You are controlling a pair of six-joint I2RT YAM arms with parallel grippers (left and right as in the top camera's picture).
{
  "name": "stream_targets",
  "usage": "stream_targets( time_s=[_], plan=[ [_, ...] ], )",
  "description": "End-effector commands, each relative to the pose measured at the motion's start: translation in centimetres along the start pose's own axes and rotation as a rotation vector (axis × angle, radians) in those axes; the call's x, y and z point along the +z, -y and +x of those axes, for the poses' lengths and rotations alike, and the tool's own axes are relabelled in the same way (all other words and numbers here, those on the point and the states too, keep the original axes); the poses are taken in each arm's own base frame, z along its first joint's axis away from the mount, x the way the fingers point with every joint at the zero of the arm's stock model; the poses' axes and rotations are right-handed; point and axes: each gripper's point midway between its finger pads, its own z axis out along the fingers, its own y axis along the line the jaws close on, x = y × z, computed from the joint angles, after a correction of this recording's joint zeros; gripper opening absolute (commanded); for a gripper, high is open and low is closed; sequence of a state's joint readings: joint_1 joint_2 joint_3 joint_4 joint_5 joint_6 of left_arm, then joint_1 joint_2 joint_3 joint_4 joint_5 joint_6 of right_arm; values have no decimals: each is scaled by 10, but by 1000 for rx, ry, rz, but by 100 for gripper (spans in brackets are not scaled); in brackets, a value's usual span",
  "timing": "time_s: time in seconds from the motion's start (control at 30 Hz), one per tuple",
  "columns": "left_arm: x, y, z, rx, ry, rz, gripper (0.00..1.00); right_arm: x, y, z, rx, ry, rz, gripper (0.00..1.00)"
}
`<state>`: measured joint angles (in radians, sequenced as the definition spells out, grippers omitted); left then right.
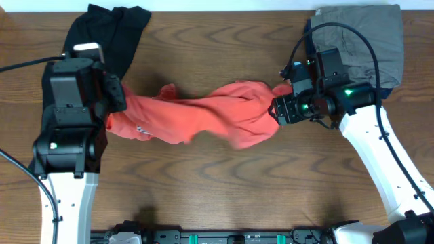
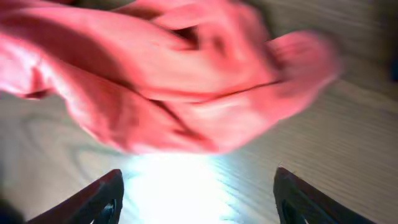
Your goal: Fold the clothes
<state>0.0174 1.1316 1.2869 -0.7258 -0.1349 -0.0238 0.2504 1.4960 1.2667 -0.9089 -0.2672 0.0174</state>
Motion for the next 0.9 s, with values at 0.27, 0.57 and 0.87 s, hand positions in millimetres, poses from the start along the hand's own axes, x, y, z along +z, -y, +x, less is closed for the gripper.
stream_targets(
  time_s=[0.27,0.57,0.87],
  plan=[
    [23,-15,6,-75,-54,-53,6,38,52,14,199,-103,120,67],
    [35,-14,12,-68,-92,-55,6,110,60,42,226,-276,87,43],
    [35,-14,12,-68,-93,-56,6,149,60,39,232,-269,22,39]
  ],
)
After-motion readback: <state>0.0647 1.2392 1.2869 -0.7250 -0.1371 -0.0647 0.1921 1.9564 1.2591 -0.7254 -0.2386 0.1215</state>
